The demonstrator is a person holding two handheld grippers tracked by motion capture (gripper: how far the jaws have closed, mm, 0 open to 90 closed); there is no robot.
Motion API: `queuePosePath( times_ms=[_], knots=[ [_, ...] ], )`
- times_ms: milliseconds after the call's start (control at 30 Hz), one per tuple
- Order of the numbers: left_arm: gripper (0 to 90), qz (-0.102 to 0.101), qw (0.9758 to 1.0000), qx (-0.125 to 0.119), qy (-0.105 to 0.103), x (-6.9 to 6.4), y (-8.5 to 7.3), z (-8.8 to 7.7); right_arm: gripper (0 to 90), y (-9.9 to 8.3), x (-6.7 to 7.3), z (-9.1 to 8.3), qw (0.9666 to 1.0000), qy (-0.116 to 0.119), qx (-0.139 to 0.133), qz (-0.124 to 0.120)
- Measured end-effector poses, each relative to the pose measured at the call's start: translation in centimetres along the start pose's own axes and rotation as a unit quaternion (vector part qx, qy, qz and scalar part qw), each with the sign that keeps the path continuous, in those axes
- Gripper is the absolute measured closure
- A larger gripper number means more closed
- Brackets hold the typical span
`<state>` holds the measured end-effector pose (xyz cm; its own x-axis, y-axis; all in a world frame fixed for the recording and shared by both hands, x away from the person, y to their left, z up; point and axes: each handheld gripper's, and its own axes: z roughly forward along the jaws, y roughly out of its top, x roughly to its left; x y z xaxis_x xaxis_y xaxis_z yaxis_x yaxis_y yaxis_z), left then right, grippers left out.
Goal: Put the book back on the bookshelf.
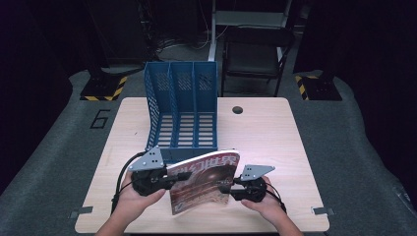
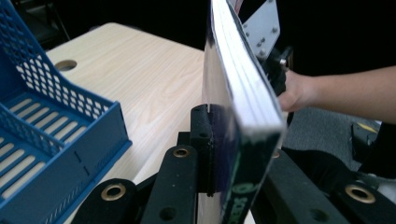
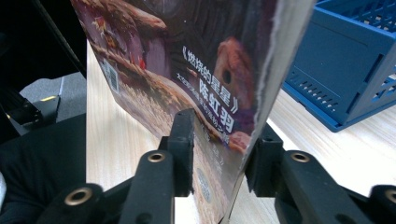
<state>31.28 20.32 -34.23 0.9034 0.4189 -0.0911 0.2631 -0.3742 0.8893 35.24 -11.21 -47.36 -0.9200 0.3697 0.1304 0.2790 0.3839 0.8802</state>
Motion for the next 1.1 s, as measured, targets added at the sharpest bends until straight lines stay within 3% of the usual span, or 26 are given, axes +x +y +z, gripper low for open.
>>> queuePosePath(
  times_ms=[100,233,367,433,800,1100],
  knots=[
    [84.1,0.001,1.0000,0.003,-0.009,-0.19,0.55,0.10,65.0,-0.02,-0.03,-0.20,1.0000,0.004,-0.003,0.003],
    [84.1,0.019,0.9997,0.014,-0.009,-0.34,0.99,0.21,76.8,-0.10,-0.06,-0.34,0.9999,0.013,-0.001,0.002],
    [83.9,0.013,0.9997,0.020,-0.009,-0.07,1.01,0.03,82.9,0.00,0.10,-0.60,0.9997,0.025,0.003,0.002],
    [83.7,0.014,0.9994,0.029,-0.010,-0.01,0.99,0.02,83.2,0.05,0.11,-0.55,0.9997,0.024,0.007,-0.006],
    [82.4,0.024,0.9963,0.082,-0.011,0.06,0.58,0.44,83.2,-0.13,-0.31,-0.70,0.9997,0.018,0.019,0.001],
    [78.8,0.021,0.9941,0.105,-0.018,0.04,1.16,0.79,83.3,-0.11,-0.57,-0.76,0.9997,0.016,0.017,0.003]
  ],
)
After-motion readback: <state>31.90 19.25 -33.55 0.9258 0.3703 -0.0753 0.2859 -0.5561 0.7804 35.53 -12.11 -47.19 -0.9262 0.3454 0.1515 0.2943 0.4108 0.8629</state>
